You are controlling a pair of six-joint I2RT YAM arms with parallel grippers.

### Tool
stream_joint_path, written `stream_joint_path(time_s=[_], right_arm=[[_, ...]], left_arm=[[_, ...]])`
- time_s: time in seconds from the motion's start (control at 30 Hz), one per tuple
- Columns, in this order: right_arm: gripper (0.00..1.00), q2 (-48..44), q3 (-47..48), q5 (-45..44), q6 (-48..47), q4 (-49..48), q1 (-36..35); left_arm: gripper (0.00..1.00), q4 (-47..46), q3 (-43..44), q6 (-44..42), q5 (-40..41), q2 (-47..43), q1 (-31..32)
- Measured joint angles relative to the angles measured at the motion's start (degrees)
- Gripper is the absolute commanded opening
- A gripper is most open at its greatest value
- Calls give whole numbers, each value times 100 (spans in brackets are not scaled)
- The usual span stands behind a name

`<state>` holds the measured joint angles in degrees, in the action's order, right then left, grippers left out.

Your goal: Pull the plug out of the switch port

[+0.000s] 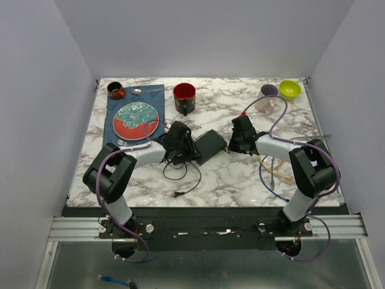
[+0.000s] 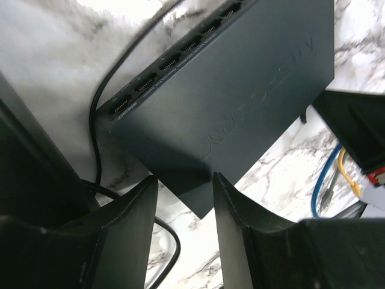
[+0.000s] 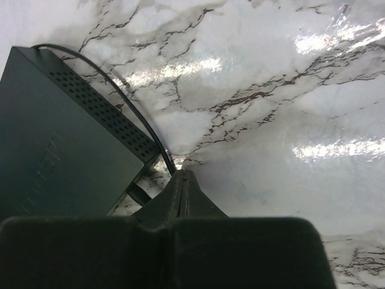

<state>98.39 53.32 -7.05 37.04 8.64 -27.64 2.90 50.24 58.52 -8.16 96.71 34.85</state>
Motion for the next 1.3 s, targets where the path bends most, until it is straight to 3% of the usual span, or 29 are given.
stream_joint_path(time_s=[0.17, 0.3, 0.33, 0.53, 0.73, 0.97, 1.3], right_arm=[[3, -190, -131, 101, 4, 63, -55], [24, -826, -396, -20, -2, 238, -83], [34, -1034, -444, -42, -15, 271, -83], [51, -1862, -590, -68, -273, 168, -87], [51, -1259, -367, 24, -1080, 262, -129], [49, -1176, -63, -151, -1668, 564, -195], [49, -450, 809, -275, -2376, 1012, -470]], left_arm=[[52, 118, 343, -68, 2, 186, -188], [52, 286, 660, -201, 85, 229, -280], [53, 308, 713, -238, 122, 223, -293], [57, 476, 892, -396, 352, -131, -315], [56, 636, 1388, -570, 216, -168, -323], [56, 894, 2208, -839, -310, 535, -310], [55, 1178, 2358, -994, -907, 1117, -273]])
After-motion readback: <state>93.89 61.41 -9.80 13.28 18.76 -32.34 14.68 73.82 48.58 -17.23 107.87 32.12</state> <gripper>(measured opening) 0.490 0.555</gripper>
